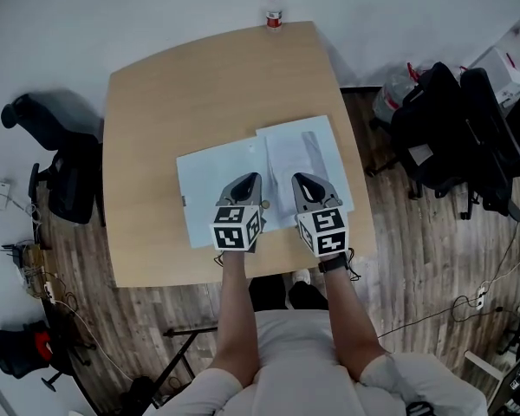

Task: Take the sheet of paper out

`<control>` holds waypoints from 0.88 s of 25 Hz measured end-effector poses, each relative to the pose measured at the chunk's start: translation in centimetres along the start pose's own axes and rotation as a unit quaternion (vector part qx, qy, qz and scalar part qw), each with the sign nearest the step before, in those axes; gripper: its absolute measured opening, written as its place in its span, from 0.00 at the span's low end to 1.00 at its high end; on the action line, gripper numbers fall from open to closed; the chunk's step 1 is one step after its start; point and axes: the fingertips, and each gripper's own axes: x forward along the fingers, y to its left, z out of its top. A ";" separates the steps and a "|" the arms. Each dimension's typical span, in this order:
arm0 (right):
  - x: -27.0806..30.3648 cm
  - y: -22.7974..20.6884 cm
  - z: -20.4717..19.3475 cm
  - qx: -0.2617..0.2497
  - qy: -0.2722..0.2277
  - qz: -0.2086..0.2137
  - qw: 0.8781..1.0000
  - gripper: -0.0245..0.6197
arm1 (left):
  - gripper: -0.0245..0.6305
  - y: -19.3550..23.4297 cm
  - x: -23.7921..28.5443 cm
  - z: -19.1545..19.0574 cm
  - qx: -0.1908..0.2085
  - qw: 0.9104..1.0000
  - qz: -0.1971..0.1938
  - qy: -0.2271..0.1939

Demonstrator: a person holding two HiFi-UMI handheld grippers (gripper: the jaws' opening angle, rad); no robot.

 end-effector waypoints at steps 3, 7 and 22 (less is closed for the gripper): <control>1.0 -0.1 -0.5 0.000 0.012 0.004 1.000 0.06 | 0.06 0.3 1.4 -1.3 -0.009 1.000 -0.006 0.022; 2.1 -0.4 -1.4 0.005 0.025 0.006 1.000 0.06 | 0.08 0.3 3.0 -3.3 -0.029 0.998 -0.020 0.054; 5.3 -0.6 -3.5 0.017 0.061 0.016 0.998 0.06 | 0.14 0.2 6.3 -8.4 -0.060 0.987 -0.068 0.135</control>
